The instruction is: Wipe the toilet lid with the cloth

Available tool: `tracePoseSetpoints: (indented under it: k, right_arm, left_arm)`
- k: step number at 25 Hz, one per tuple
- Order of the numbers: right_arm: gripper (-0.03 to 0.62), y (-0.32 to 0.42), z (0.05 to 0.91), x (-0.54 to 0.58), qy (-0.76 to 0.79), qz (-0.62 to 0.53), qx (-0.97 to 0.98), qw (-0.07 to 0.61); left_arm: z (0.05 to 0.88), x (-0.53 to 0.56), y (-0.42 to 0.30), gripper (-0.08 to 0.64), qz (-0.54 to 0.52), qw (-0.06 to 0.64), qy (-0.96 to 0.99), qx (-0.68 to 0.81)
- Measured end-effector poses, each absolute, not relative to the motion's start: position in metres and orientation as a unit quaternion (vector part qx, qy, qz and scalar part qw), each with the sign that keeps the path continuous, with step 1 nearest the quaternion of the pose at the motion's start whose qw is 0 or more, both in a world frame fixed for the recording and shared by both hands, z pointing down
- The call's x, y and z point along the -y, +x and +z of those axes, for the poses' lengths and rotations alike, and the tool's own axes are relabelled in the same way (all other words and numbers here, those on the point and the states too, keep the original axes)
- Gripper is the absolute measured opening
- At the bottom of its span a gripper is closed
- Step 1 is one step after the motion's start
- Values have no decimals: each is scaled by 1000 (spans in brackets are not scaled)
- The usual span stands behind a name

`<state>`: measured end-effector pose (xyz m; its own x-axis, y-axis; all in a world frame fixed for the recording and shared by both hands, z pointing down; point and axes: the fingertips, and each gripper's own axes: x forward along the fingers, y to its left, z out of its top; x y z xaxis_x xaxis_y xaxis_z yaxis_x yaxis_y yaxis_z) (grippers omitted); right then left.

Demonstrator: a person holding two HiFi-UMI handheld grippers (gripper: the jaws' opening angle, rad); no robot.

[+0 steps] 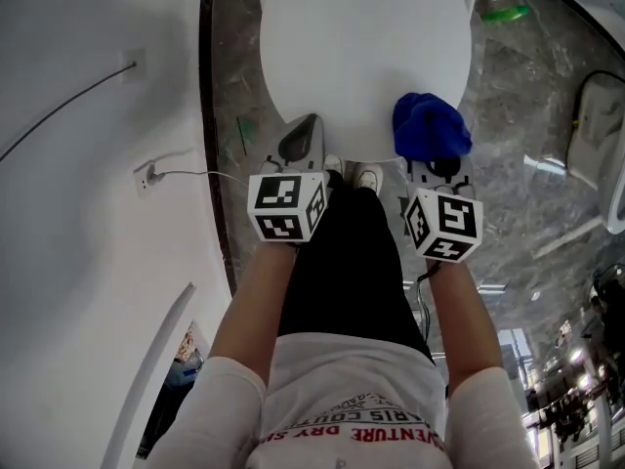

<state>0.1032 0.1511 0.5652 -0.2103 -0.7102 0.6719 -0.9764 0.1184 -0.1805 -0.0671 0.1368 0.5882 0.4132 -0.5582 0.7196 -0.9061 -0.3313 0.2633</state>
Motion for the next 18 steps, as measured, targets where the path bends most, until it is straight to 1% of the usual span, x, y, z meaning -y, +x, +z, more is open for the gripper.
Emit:
tracePoseSetpoints:
  k: [10,18]
  right_arm:
    - [87,98,634,-162,572,350,701,245]
    - [87,100,648,-161,571,368,690,250]
  left_arm:
    - [662,-146,-72,6,300,364,749,465]
    - [673,-145,-71,6,288,375,750,463]
